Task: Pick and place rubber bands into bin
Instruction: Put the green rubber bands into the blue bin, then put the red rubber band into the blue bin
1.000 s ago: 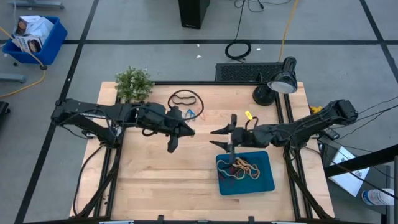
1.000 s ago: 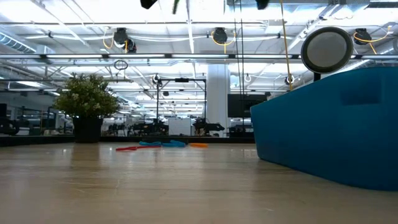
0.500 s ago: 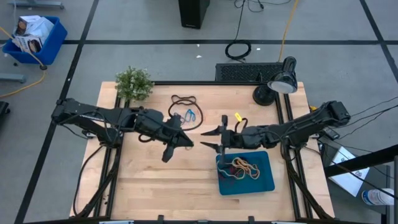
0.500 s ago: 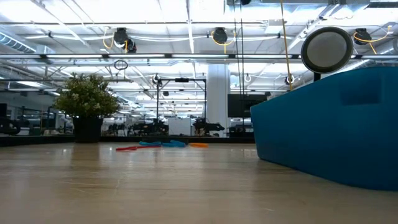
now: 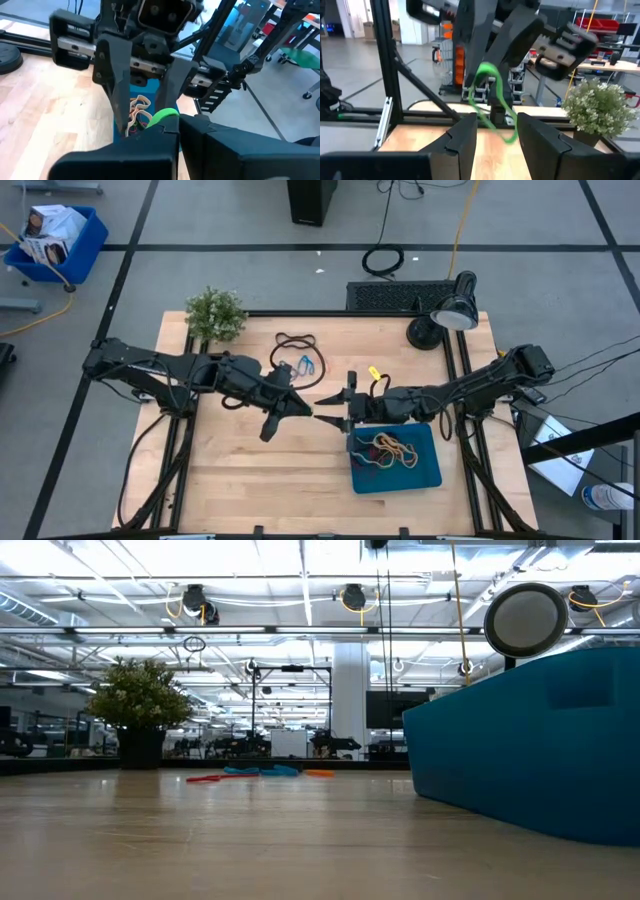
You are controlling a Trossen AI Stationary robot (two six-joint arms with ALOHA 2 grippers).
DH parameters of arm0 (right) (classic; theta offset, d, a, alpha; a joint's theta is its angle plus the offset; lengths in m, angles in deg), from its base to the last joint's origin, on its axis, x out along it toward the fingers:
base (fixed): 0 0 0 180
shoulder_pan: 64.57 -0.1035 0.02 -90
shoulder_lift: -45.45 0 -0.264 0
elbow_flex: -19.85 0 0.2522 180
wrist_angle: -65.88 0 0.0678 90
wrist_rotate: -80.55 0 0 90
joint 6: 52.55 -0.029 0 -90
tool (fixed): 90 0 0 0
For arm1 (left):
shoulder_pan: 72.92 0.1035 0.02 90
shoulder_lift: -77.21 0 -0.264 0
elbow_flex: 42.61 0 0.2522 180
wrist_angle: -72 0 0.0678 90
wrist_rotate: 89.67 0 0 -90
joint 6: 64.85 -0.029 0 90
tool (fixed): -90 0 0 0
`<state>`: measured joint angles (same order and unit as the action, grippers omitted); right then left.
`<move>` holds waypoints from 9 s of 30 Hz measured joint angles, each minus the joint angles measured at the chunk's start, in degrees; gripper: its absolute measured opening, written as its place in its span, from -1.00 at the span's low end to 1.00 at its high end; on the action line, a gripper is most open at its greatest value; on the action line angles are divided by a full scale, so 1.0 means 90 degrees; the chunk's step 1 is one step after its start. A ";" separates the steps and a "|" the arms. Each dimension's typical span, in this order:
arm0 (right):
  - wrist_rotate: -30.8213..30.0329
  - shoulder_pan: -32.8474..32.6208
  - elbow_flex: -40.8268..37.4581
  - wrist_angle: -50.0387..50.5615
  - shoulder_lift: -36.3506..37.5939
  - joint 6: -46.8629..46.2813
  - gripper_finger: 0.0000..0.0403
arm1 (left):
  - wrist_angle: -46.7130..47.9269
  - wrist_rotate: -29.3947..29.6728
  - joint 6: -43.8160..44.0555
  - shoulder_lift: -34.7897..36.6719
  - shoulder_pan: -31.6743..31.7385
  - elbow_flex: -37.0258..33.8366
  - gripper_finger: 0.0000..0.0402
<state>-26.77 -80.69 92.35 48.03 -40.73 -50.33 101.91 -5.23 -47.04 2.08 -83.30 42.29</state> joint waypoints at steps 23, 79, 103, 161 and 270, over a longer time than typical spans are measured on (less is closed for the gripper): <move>0.0295 0.0150 0.0376 -0.0291 -0.0413 0.0100 -0.36 | -0.0026 0.0007 -0.0127 0.0000 0.0000 0.0000 -0.89; 0.0289 -0.0512 0.0593 0.5569 0.0983 -0.2244 -1.00 | 0.1761 0.0823 -0.0261 0.0646 0.0085 0.0002 -0.05; 0.1457 -0.1307 -0.1571 0.6982 0.1013 -0.6633 -1.00 | 0.1749 0.1179 -0.0463 0.0644 0.0085 0.0000 -0.05; -0.0231 -0.0272 -0.1576 0.3919 0.3653 -0.4503 -0.20 | 0.4338 0.1058 0.0735 -0.2961 0.1385 -0.0007 -0.05; -0.1049 -0.0449 -0.1569 -0.2634 0.0424 0.1018 -0.21 | 0.0091 -0.1379 0.0532 0.0016 0.0693 -0.0002 -0.94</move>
<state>-36.21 -84.73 78.23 24.32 -36.91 -41.16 102.73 -17.65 -42.25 2.22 -77.06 42.26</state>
